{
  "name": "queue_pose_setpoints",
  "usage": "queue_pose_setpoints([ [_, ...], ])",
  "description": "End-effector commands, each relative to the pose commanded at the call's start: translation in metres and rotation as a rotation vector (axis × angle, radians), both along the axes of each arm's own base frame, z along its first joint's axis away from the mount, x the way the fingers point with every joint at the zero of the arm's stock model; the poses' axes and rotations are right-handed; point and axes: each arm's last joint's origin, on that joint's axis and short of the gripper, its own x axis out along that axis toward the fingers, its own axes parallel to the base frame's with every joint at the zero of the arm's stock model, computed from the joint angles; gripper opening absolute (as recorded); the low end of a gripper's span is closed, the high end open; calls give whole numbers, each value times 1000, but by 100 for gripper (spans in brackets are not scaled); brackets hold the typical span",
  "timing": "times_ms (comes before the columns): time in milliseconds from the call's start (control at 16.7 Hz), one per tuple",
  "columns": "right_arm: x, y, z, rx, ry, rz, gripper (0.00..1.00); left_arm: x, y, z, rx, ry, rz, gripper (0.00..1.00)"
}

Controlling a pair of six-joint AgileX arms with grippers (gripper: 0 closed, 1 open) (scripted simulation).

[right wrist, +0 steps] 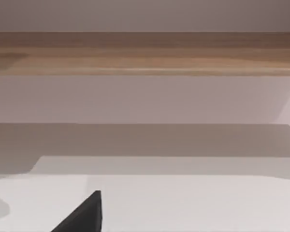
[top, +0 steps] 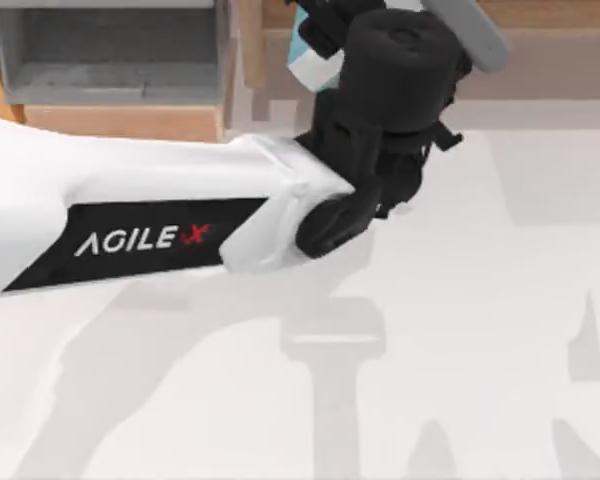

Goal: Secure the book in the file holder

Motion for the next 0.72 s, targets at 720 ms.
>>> queue_pose_setpoints([
  [720,0,0,0,0,0,0,100,-24,178,-71,640,82,-56,0],
])
